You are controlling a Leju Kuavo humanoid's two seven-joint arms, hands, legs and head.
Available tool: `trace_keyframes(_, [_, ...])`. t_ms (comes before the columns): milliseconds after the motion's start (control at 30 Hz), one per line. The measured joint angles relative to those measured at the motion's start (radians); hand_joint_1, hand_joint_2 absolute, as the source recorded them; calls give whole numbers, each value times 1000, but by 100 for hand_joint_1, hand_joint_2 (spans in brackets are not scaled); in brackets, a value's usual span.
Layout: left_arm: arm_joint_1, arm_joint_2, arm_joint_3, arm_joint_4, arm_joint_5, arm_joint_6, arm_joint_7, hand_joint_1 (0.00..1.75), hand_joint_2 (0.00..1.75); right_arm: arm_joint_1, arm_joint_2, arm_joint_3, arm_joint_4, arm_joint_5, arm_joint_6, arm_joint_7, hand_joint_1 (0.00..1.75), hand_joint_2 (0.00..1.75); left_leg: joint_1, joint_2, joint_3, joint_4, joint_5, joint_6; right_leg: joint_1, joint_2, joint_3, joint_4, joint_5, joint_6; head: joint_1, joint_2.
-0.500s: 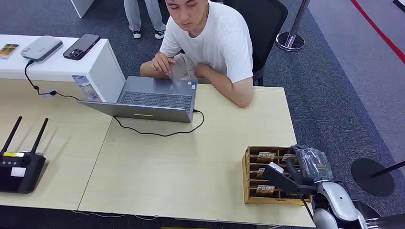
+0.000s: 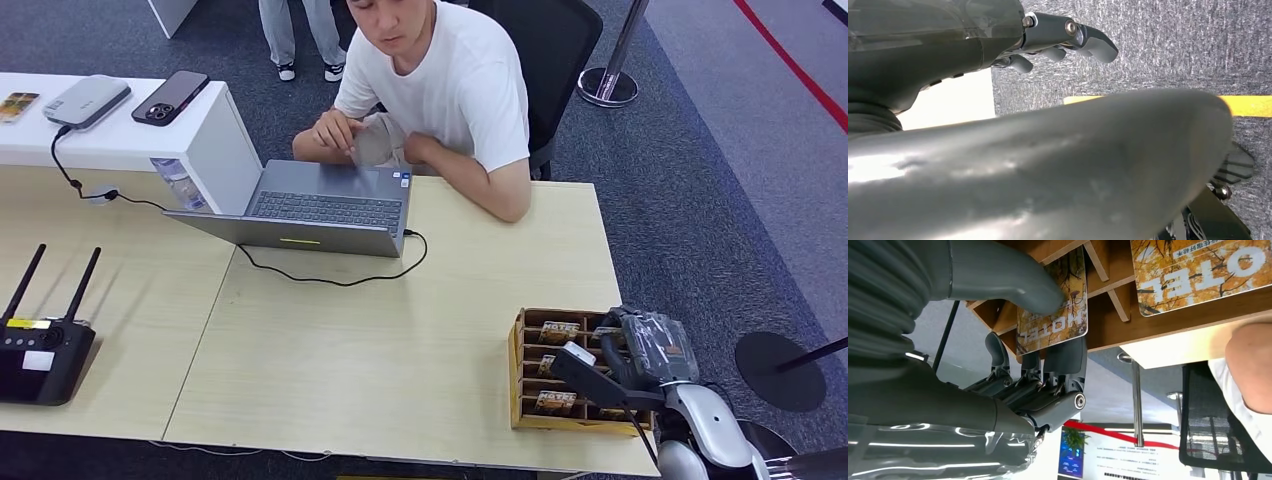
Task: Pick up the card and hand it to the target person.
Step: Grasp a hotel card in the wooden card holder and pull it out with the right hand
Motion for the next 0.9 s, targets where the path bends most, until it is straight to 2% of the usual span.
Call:
trace_keyframes(200, [0,0,0,0,3,-1,2,0,0,-1,1,-1,0,0,3,-2,142,175,0,0,0,0,0,0,0,0,0,0,0,0,0,0])
trace_keyframes(333, [0,0,0,0,4,-1,2,0,0,-2,1,-1,0,0,4,-4,165,175,0,0,0,0,0,0,0,0,0,0,0,0,0,0])
trace_keyframes(467, [0,0,0,0,6,-1,2,0,0,-4,1,-1,0,0,5,-5,165,175,0,0,0,0,0,0,0,0,0,0,0,0,0,0])
trace_keyframes(600, [0,0,0,0,6,-1,1,0,175,-8,2,0,0,-1,6,-6,154,175,0,0,0,0,0,0,0,0,0,0,0,0,0,0])
trace_keyframes(900, [0,0,0,0,6,-1,-1,0,175,-10,2,0,0,-1,6,-8,154,175,0,0,0,0,0,0,0,0,0,0,0,0,0,0])
